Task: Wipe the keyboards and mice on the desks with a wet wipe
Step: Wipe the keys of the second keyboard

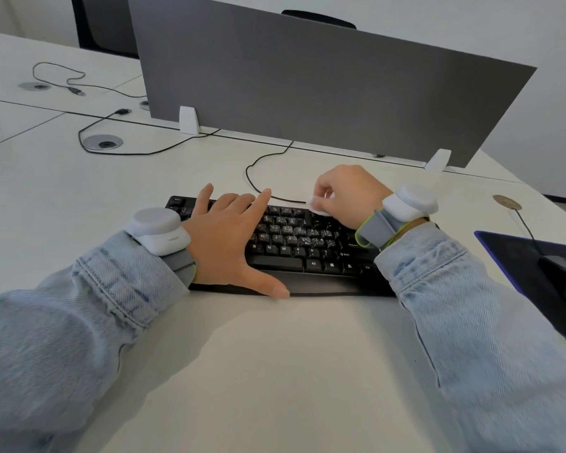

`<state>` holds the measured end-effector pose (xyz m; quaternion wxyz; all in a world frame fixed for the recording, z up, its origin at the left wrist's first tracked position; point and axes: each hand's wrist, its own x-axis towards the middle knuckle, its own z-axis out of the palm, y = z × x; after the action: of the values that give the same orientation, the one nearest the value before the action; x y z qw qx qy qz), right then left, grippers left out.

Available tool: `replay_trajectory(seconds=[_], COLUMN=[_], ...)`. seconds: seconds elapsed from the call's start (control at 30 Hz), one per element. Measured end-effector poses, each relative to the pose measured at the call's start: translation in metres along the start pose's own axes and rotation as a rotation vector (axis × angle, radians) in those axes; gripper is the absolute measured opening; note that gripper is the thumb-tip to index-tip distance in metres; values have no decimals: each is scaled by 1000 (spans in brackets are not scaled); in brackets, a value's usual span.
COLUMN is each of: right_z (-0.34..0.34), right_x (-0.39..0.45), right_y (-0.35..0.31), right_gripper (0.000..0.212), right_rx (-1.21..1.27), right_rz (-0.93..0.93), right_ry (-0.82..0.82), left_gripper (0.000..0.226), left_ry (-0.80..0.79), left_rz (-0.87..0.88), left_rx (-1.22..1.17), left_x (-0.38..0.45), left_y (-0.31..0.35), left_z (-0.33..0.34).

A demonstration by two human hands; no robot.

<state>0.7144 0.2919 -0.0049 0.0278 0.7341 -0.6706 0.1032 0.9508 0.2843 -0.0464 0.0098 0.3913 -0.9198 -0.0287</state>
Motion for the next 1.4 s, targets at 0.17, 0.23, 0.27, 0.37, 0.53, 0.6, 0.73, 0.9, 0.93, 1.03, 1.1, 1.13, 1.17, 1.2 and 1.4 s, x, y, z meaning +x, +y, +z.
replay_trajectory(seconds=[0.17,0.23,0.27,0.37,0.53,0.6,0.73,0.9,0.93,1.03,1.1,1.13,1.17,1.2,1.4], right_z=[-2,-2,-2,0,10,12,7,3,1,-7,-13,-16,-19,-22,-25], right_x=[8,12,16,26,42,44,36,29,28,23,18,16,14,13,15], right_y=[-9,-14,-18,-30,-72,-80,-80,-75,-72,-54,-38,-31,-25,-20,-16], right_gripper=[18,18,18,16,15,16,15,16,16,16,18,18,17,16,16], right_rx=[9,-12,-17,3,-3,-11,23,29,7,-58,-120,-141,-152,-162,-105], right_rz=[-39,-48,-52,-75,-178,-212,-236,-225,-208,-127,-71,-40,-10,13,11], right_ry=[-81,-102,-113,-127,-99,-74,-102,-141,-147,-206,-250,-270,-294,-318,-170], left_gripper=[159,160,160,160,166,168,169,170,170,170,171,172,172,172,171], left_ry=[-85,-112,-118,-109,-64,-45,-42,-77,-82,-85,-93,-91,-89,-89,-85], left_rz=[-54,-58,-63,-66,-79,-83,-93,-104,-106,-104,-109,-113,-114,-111,-110], left_rx=[6,16,21,32,30,38,35,43,41,41,43,44,46,48,47], left_x=[-3,-3,-3,-2,-4,-4,-4,-4,-4,-5,-5,-5,-5,-5,-5], left_y=[-23,-25,-25,-23,-21,-21,-21,-19,-19,-19,-19,-19,-19,-18,-18], left_z=[-9,-10,-9,-10,-8,-6,-6,-9,-9,-9,-9,-9,-9,-9,-9])
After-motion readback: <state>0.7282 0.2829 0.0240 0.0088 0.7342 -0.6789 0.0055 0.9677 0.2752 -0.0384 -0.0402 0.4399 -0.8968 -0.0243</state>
